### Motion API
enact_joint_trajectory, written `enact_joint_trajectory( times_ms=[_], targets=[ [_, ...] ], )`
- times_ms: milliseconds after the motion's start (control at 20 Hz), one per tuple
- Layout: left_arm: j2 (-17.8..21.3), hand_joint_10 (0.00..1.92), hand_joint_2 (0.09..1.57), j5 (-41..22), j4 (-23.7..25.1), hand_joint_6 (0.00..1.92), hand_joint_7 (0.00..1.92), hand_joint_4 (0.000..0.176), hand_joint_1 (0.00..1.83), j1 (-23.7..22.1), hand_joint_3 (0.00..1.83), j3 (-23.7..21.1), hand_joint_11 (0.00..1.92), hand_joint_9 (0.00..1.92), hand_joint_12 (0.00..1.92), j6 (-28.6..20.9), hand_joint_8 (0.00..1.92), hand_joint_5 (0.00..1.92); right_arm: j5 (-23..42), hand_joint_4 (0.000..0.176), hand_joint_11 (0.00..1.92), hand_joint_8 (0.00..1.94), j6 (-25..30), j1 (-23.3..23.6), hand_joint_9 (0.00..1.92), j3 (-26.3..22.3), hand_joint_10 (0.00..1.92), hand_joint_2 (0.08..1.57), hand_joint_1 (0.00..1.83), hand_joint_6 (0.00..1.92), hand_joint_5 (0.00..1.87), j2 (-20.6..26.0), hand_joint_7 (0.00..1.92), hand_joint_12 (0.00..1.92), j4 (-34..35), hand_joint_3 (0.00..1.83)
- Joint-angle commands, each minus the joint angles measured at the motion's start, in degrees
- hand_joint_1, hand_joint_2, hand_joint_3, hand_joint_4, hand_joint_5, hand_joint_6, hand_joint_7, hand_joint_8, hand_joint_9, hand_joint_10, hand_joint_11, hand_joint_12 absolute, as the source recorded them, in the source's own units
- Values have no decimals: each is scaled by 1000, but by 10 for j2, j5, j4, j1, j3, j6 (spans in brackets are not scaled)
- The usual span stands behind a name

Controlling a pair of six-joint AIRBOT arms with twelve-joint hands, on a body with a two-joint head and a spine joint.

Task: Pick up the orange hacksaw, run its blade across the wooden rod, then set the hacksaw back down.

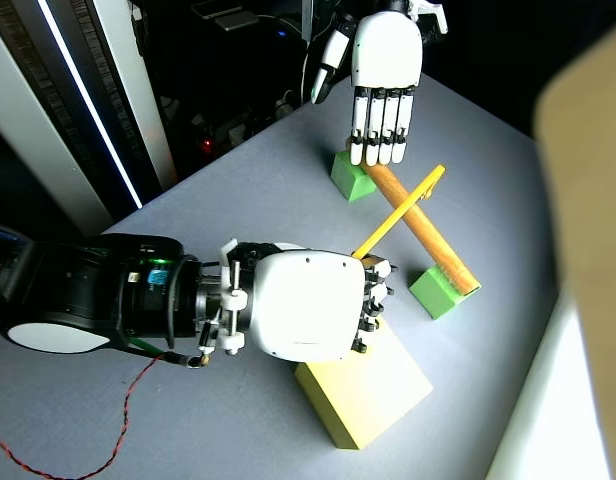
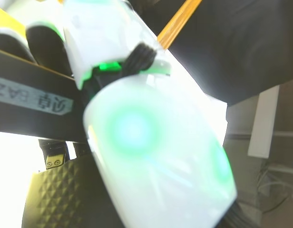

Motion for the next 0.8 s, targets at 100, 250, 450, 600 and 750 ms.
enact_joint_trajectory(
  times_ms=[100, 250, 450, 600, 750],
  targets=[
    [2, 0, 1225, -20, -10, 0, 55, 0, 43, -5, 1, 4, 0, 34, 148, 1, 0, 17, 39, 0, 875, 1071, -10, 6, 919, 3, 1323, 1137, 1372, 975, 857, 1, 926, 1324, 11, 1],
    [2, 4, 1225, -20, -10, 3, 53, 0, 49, -5, 0, 4, 0, 30, 104, 1, 4, 19, 30, 0, 889, 1052, -20, 9, 933, 12, 1294, 1130, 1373, 968, 873, -10, 934, 1302, 11, 1],
    [2, 2, 1224, -20, -10, 1, 81, 0, 57, -6, 1, 4, 0, 61, 153, 1, 2, 33, 24, 0, 913, 1021, -28, 12, 954, 31, 1267, 1125, 1372, 962, 867, -32, 955, 1274, 12, 0],
    [2, 3, 1219, -20, -10, 5, 91, 0, 79, -6, 0, 3, 0, 78, 202, 1, 2, 61, 11, 0, 920, 1036, -33, 9, 950, 36, 1281, 1127, 1376, 948, 871, -47, 945, 1272, 15, 0],
    [1, 4, 1244, -20, -10, 6, 49, 0, 29, -6, 3, 4, 6, 34, 64, 1, 6, 20, 3, 0, 887, 1010, -38, 2, 942, 42, 1285, 1122, 1376, 937, 885, -61, 964, 1300, 15, 0]
  ],
)
